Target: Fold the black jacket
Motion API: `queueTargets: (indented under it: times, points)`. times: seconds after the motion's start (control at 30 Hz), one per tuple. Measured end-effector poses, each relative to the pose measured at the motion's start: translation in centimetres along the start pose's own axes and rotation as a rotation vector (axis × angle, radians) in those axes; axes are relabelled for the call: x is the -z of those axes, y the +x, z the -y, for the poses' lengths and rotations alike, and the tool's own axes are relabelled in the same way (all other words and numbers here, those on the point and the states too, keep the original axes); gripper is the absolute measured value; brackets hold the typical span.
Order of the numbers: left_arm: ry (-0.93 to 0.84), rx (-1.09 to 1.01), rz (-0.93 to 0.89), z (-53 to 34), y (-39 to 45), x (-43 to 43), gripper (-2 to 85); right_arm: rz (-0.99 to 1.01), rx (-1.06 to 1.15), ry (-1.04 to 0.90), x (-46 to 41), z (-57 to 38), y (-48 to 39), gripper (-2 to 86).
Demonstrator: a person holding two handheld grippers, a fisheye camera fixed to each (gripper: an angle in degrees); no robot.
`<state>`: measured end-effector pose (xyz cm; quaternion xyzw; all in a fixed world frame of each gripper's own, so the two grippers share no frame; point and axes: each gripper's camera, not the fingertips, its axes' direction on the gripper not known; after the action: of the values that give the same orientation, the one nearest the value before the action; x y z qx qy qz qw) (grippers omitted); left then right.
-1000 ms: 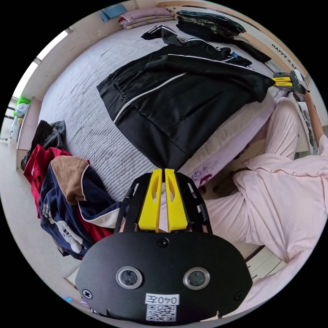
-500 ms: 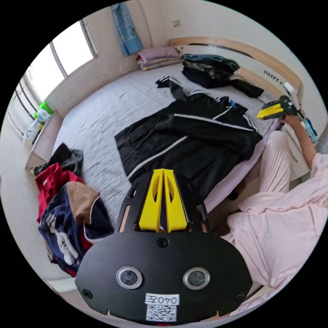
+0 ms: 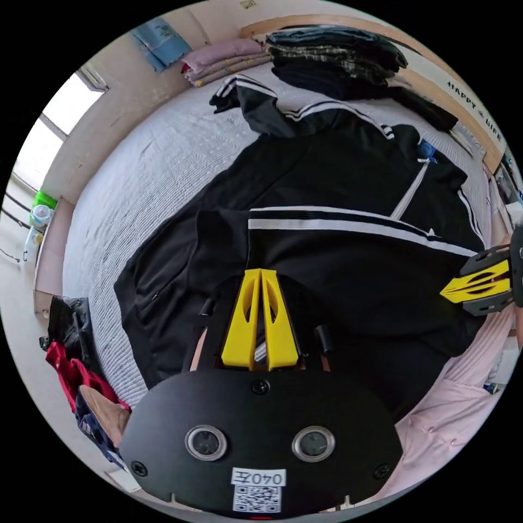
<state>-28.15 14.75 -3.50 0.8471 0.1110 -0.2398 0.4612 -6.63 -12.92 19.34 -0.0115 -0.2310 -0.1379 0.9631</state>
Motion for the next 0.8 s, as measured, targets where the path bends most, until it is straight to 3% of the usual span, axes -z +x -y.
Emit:
queueTargets:
  times: [0.13, 0.2, 0.27, 0.4, 0.47, 0.67, 0.8]
  points:
    - [0.011, 0.003, 0.012, 0.3, -1.2, 2.6, -0.9, 0.040, 0.017, -0.004, 2.8, -0.6, 0.8, -0.9]
    - [0.132, 0.020, 0.067, 0.1, -2.6, 5.7, -0.9, -0.032, -0.024, 0.112, 6.1, -0.7, 2.8, -0.9]
    - [0.146, 0.003, 0.045, 1.0, -3.7, 6.0, -0.9, -0.065, -0.104, 0.201, 9.3, 0.9, 7.6, -0.8]
    - [0.021, -0.048, -0.025, 3.7, -5.1, 0.9, -0.9, -0.200, -0.230, 0.255, 10.8, 6.6, 16.1, 0.4]
    - [-0.006, -0.052, -0.043, 3.8, -5.5, -1.1, -0.8, -0.238, -0.319, 0.275, 10.8, 11.5, 22.0, 5.6]
    - [-0.002, -0.021, -0.116, 2.8, -9.0, -0.7, -0.9, -0.217, -0.530, 0.188, 6.5, 24.0, 34.2, 12.0]
    - [0.027, -0.039, -0.115, 1.8, -10.9, -0.2, -0.9, -0.400, -0.614, 0.117, 3.5, 29.5, 37.4, 9.5]
